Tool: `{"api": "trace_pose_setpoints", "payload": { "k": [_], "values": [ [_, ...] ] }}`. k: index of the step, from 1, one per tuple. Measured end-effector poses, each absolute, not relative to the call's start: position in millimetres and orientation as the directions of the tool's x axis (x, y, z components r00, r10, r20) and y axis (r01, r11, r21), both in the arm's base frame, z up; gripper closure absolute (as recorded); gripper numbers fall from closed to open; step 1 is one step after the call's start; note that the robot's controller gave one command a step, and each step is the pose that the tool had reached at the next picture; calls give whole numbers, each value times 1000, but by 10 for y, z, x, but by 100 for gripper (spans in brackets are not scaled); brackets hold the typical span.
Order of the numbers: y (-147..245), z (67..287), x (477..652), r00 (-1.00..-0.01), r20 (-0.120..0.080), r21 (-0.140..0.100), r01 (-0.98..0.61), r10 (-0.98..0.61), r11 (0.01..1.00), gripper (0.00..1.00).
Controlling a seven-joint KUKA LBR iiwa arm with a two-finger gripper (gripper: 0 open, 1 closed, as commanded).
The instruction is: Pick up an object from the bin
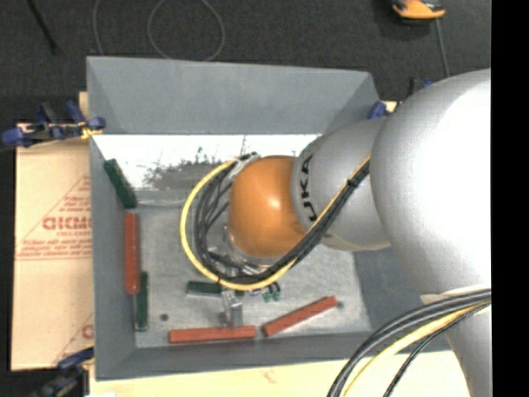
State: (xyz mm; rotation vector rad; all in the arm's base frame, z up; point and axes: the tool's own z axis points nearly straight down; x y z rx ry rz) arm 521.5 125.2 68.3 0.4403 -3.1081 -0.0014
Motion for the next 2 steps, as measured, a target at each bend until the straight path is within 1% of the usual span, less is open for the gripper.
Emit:
{"api": "trace_pose_setpoints", "payload": {
  "k": [1,2],
  "values": [
    [1262,709,5249,-961,-5,1,-276,-276,961,100],
    [875,2334,5231,-971,-11,-2,-241,-241,971,100]
  ]
}}
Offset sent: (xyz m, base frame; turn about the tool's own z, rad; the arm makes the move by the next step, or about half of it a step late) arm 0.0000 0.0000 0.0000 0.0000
